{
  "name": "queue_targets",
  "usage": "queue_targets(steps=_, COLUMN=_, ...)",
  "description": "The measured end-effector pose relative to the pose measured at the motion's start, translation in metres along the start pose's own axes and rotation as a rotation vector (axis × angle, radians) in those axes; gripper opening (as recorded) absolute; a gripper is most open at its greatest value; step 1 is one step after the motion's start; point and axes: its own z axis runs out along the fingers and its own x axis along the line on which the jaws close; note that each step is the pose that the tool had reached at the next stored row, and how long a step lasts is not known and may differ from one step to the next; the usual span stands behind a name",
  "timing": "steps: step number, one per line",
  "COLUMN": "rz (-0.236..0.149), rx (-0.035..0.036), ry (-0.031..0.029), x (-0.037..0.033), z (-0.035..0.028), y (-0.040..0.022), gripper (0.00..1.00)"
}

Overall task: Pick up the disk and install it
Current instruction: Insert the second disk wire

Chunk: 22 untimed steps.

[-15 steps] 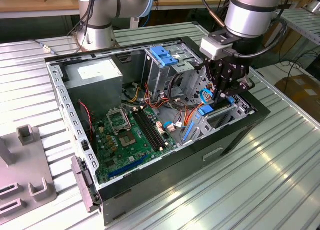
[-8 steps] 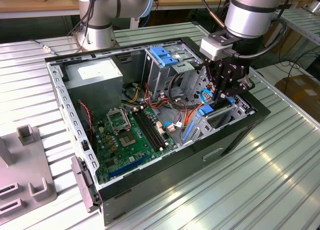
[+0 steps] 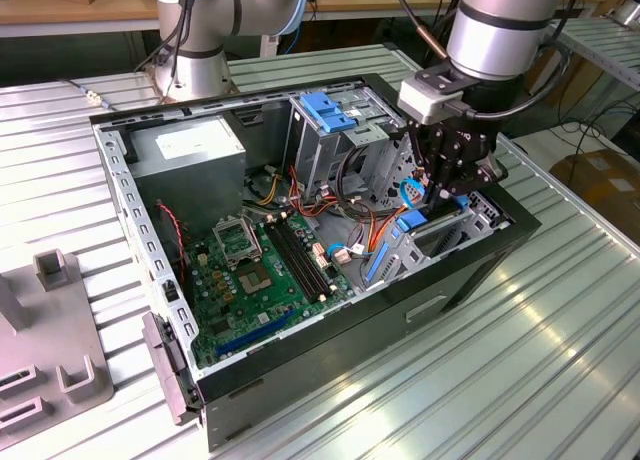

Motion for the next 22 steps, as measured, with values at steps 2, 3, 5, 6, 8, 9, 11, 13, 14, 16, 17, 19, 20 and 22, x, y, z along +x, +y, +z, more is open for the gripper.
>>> queue_targets(steps=2, rz=0.0, rx=0.0001, ry=-0.0006, x=0.0001, z=0.0004, y=0.0, gripper=0.16)
queue_targets(steps=3, rz=0.0, rx=0.0001, ry=-0.0007, x=0.0001, z=0.0004, y=0.0, gripper=0.16)
queue_targets(steps=5, rz=0.0, rx=0.0001, ry=-0.0007, x=0.0001, z=0.0004, y=0.0, gripper=0.16)
queue_targets(steps=6, rz=0.0, rx=0.0003, ry=-0.0016, x=0.0003, z=-0.0002, y=-0.0001, gripper=0.17)
queue_targets(steps=8, rz=0.0, rx=0.0003, ry=-0.0021, x=0.0007, z=-0.0037, y=-0.0004, gripper=0.24)
queue_targets(steps=9, rz=0.0, rx=0.0001, ry=-0.0009, x=0.0015, z=-0.01, y=-0.001, gripper=0.24)
queue_targets(steps=11, rz=0.0, rx=0.0002, ry=-0.0011, x=0.0021, z=-0.0148, y=-0.0014, gripper=0.24)
queue_targets(steps=13, rz=0.0, rx=0.0002, ry=-0.0008, x=0.0021, z=-0.0151, y=-0.0015, gripper=0.15)
queue_targets(steps=14, rz=0.0, rx=0.0001, ry=-0.0009, x=0.0021, z=-0.0152, y=-0.0015, gripper=0.15)
queue_targets(steps=16, rz=0.0, rx=0.0001, ry=-0.0008, x=0.0021, z=-0.0154, y=-0.0015, gripper=0.11)
queue_targets(steps=17, rz=0.0, rx=0.0001, ry=-0.0008, x=0.0021, z=-0.0154, y=-0.0015, gripper=0.11)
queue_targets(steps=19, rz=0.0, rx=0.0001, ry=-0.0008, x=0.0021, z=-0.0155, y=-0.0015, gripper=0.11)
queue_targets(steps=20, rz=0.0, rx=0.0001, ry=-0.0008, x=0.0022, z=-0.0156, y=-0.0015, gripper=0.11)
queue_targets(steps=22, rz=0.0, rx=0.0001, ry=-0.0008, x=0.0022, z=-0.016, y=-0.0016, gripper=0.11)
